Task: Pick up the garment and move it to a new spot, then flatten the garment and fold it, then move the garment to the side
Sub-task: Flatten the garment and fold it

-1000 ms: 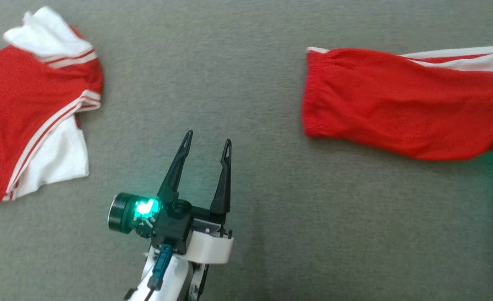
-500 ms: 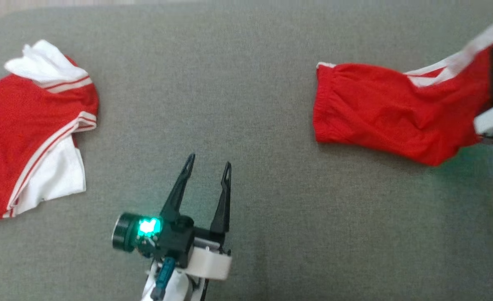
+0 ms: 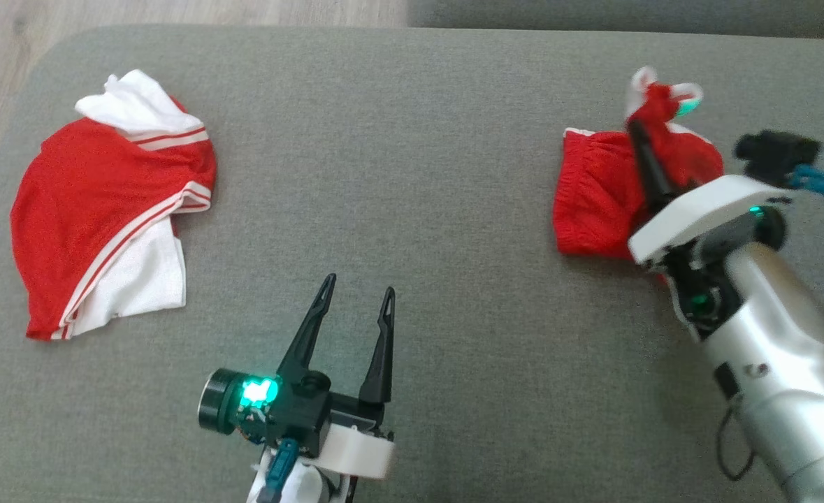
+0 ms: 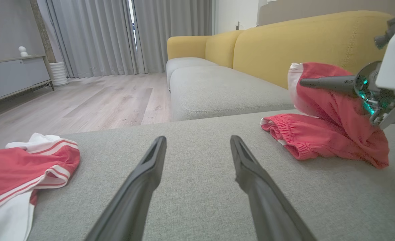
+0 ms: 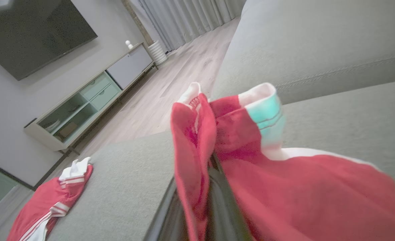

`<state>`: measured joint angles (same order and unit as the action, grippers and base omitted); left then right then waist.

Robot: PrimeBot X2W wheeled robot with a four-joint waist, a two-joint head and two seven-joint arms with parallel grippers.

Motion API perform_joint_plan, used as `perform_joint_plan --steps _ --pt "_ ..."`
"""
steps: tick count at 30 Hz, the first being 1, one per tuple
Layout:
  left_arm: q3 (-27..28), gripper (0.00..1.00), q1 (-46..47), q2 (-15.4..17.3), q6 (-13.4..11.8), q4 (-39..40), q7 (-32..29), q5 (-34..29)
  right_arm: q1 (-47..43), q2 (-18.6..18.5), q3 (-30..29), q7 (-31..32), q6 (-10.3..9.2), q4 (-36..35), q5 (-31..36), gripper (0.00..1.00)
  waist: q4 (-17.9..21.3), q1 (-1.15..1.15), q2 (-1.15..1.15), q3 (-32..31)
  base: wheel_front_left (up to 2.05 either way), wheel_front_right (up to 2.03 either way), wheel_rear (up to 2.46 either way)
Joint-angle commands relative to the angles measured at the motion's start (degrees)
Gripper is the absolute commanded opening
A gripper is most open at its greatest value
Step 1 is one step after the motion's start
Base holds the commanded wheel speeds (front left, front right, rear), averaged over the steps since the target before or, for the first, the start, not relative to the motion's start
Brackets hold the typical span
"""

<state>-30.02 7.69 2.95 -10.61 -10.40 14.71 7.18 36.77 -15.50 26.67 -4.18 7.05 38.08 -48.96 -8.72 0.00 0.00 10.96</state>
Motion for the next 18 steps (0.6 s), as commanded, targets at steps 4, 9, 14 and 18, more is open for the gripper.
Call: perform_joint_plan --steps 4,9,14,18 --pt "1.3 1.00 1.2 -0.1 -0.7 1.4 0.3 0.7 1.5 2.9 1.8 -0.7 0.44 -1.3 -0.4 1.00 -0.4 0.00 0.00 0.0 0.00 0.00 0.00" --pt "1.9 1.00 0.5 -0.1 -1.3 0.8 0.3 0.9 0.4 1.0 2.4 -3.0 0.44 -3.5 -0.5 1.00 1.0 0.00 0.00 -2.2 0.00 0.00 0.00" --pt "3.6 1.00 -1.7 -0.1 -1.5 0.0 0.3 0.5 -4.5 -3.4 0.7 -6.8 0.44 -6.0 0.5 1.00 3.1 0.00 0.00 -6.5 0.00 0.00 0.00" --pt "5.5 1.00 -4.8 0.0 -2.0 -0.4 0.3 0.4 -11.7 -5.3 -2.1 -9.4 0.44 -8.1 1.8 1.00 4.8 0.00 0.00 -10.8 0.00 0.00 0.00"
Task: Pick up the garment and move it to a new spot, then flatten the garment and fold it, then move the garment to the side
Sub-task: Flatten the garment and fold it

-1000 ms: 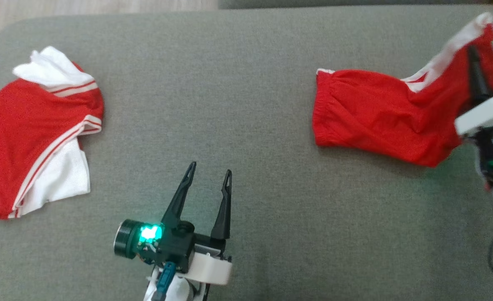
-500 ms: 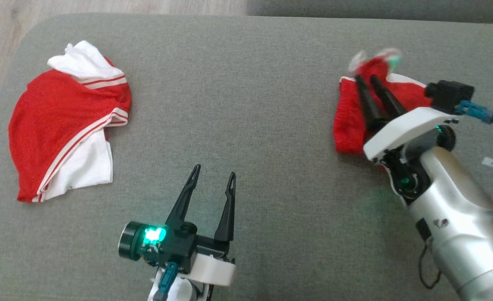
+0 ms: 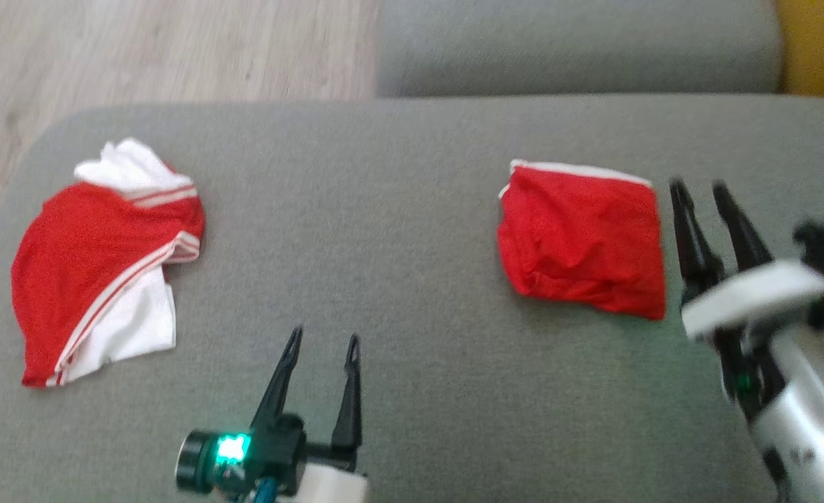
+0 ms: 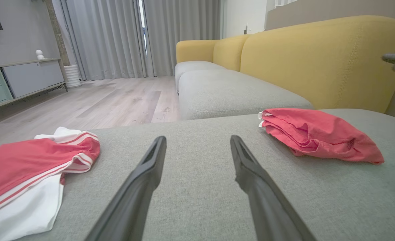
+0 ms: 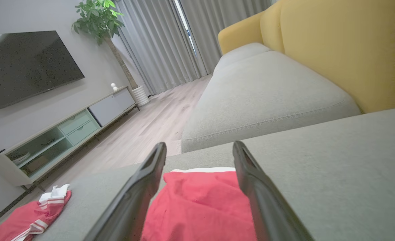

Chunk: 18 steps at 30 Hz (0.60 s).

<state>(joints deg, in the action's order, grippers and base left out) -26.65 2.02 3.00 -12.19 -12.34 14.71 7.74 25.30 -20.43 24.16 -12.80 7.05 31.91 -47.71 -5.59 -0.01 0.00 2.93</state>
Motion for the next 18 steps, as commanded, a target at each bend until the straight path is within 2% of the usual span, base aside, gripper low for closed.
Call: perform_joint_plan --steps 1,6,12,18 --pt "2.6 1.00 0.2 -0.1 -0.5 1.6 0.3 -0.2 -2.1 -0.6 -0.6 -1.2 0.44 -2.8 1.1 1.00 1.9 0.01 0.00 -3.4 0.00 0.00 0.00" --pt "3.9 1.00 -2.0 0.1 -0.3 1.9 0.3 -0.7 -12.4 -0.1 -6.2 -2.1 0.44 -7.5 7.2 1.00 2.5 0.01 0.00 -5.5 0.00 0.00 0.00" --pt "5.0 1.00 -5.4 0.1 -0.4 3.2 0.3 -1.5 -24.5 5.0 -15.4 -2.2 0.44 -16.2 17.9 1.00 3.1 0.01 0.00 -7.6 0.00 0.00 0.00" --pt "5.2 1.00 -9.9 0.3 -0.7 3.9 0.3 -2.3 -33.3 9.1 -19.5 -2.2 0.44 -22.3 27.1 1.00 4.1 0.01 0.00 -9.1 0.00 0.00 0.00"
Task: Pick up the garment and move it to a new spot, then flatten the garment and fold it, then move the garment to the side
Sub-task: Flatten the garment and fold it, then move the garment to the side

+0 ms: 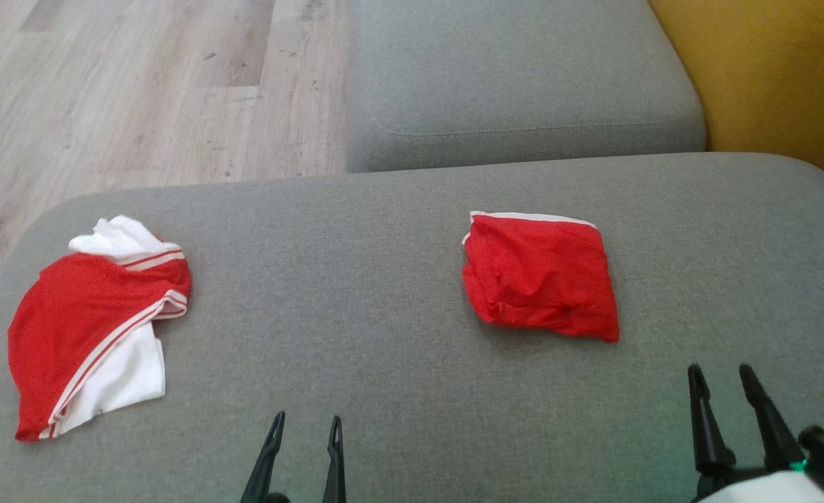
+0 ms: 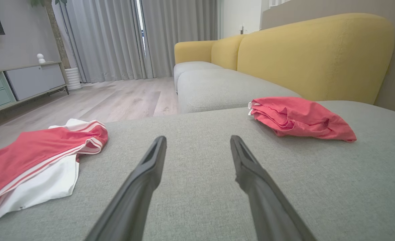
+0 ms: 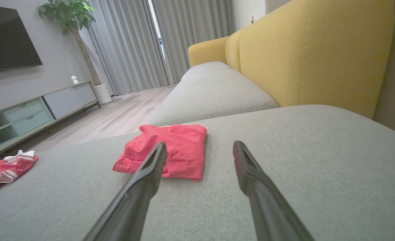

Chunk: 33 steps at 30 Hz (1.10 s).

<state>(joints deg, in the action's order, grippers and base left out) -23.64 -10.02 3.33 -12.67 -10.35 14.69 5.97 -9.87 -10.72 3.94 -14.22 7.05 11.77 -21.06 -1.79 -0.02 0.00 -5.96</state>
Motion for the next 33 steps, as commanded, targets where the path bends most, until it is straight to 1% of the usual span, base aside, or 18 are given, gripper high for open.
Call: perform_joint_plan --steps 1,8,13,26,33 --pt "2.2 1.00 1.7 0.0 -0.2 1.9 0.3 -0.6 1.0 -0.1 0.3 -0.8 0.44 -2.7 1.1 1.00 0.4 0.02 0.00 -0.3 0.00 0.00 0.00" --pt "3.8 1.00 0.9 0.1 -0.6 2.5 0.3 -0.8 -1.0 1.3 -0.5 -0.8 0.44 -4.3 3.7 1.00 1.0 0.02 0.00 -0.4 0.00 0.00 0.00" --pt "4.9 1.00 1.0 0.5 -0.5 2.7 0.3 -1.2 -1.3 1.7 -0.3 -0.8 0.44 -4.7 4.2 1.00 0.9 0.02 0.00 -0.2 0.00 0.00 0.00" --pt "5.5 1.00 1.0 0.2 -0.1 3.1 0.3 -1.5 -2.2 1.7 0.8 -0.8 0.44 -3.9 5.0 1.00 -0.6 0.02 0.00 -0.2 0.00 0.00 0.00" --pt "5.4 1.00 1.5 0.1 0.1 3.7 0.3 -1.8 -1.8 0.9 1.7 -0.8 0.44 -2.4 4.2 1.00 -2.0 0.02 0.00 1.4 0.00 0.00 0.00"
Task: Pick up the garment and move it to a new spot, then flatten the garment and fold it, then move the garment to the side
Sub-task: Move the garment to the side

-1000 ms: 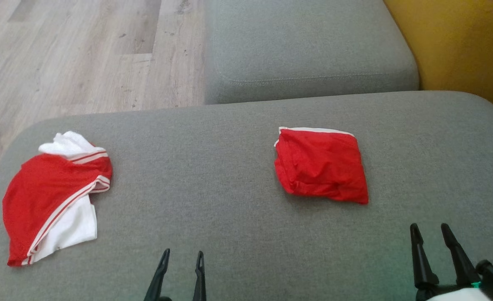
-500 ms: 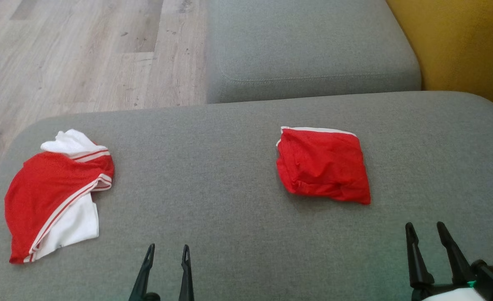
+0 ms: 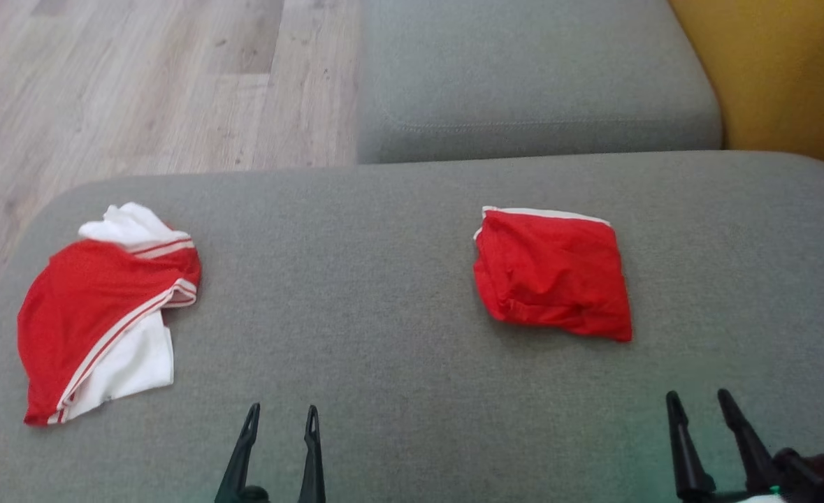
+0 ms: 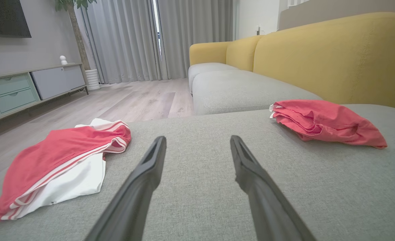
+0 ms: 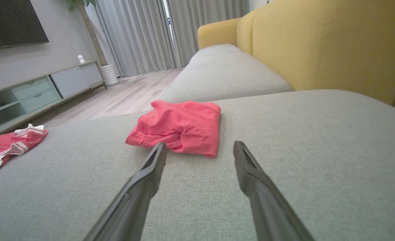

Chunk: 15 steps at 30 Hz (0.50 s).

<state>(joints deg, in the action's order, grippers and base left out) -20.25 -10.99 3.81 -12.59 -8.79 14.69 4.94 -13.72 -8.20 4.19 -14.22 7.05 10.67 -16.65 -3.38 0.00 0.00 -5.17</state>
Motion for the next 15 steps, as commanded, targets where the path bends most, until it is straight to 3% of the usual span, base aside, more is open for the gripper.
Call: perform_joint_plan --steps 1,7,15 --pt "2.0 1.00 2.7 -0.4 0.0 2.3 0.3 -0.8 2.5 -1.9 1.7 -0.8 0.44 -0.7 -0.6 1.00 -0.7 0.00 0.00 1.1 0.00 0.00 0.00" --pt "2.0 1.00 3.4 -0.6 -0.3 2.9 0.3 -0.8 8.4 -4.1 3.6 1.5 0.44 3.3 -6.2 1.00 -1.9 0.00 0.00 4.6 0.00 0.00 0.00" --pt "1.5 1.00 6.9 -0.7 -0.6 4.3 0.3 -1.1 21.2 -9.0 4.6 13.4 0.44 4.9 -19.2 1.00 -2.6 0.00 0.00 12.7 0.00 0.00 0.00"
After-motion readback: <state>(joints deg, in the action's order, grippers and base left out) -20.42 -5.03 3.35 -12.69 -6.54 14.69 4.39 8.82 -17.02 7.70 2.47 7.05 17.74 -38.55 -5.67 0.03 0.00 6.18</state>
